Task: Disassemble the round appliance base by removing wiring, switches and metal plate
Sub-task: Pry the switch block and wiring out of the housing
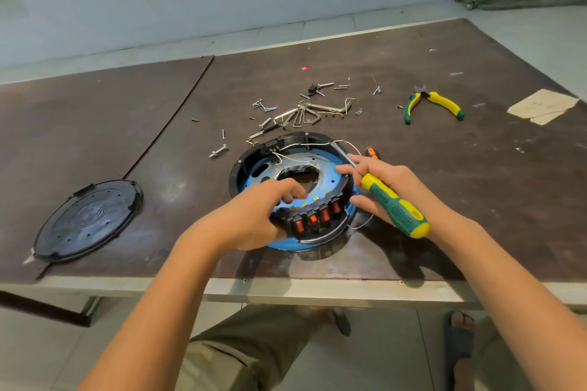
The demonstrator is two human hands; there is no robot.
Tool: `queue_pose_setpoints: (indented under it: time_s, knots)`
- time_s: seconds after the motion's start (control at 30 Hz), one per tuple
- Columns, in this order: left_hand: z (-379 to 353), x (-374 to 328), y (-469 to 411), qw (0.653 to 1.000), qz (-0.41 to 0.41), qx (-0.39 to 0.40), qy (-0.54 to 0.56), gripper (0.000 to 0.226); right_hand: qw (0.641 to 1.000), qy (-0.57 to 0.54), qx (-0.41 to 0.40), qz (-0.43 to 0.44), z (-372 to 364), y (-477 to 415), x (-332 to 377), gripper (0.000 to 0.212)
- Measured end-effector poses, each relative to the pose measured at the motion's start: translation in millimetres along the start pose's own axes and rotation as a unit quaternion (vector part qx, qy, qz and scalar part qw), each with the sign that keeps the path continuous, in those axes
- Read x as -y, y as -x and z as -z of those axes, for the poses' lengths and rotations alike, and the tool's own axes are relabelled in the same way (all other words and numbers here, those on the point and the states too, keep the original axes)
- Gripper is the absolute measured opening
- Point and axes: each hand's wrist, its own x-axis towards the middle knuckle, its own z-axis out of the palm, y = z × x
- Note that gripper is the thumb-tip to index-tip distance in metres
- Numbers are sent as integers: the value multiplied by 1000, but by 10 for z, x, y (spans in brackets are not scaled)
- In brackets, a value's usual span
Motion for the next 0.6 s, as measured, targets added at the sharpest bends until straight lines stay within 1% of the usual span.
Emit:
queue_pose_setpoints:
  time_s: [0.07, 0.13, 0.2, 0.27, 0.33, 0.37, 0.43, 0.5, 0.53, 0.6]
  knots:
    - [-84, -99, -20, 999, -23, -17, 38, 75, 999, 16, -41, 6, -62, -18, 4, 41]
    - [-241, -240, -103, 996, -42, -78, 20, 80, 997, 14, -74, 10, -124, -24, 0, 36]
    - [-409, -383, -200, 985, -41, -161, -52, 72, 997, -9, -72, 3, -142, -14, 1, 32]
    - [-547, -459, -269, 966, -46, -228, -110, 59, 998, -42, -48, -2, -102, -4, -10, 28]
    - [-624, -447, -311, 952, -45, -271, -133, 48, 993, -108, -48, -6, -45, 9, -24, 21]
    - [-640, -416, -320, 947, -41, -285, -142, 45, 988, -144, -57, -6, -22, 18, -23, 20]
    - [-642, -338, -337, 940, -50, -293, -169, 41, 974, -213, -83, -4, -1, 43, -12, 36]
    - [-588, -250, -356, 944, -73, -270, -174, 41, 947, -301, -114, -22, -7, 59, -1, 49]
    - [-541, -201, -361, 951, -78, -251, -164, 42, 933, -334, -128, -33, -9, 59, 0, 48]
    - [-436, -103, -364, 961, -84, -221, -146, 43, 914, -375, -148, -47, 13, 43, -9, 42]
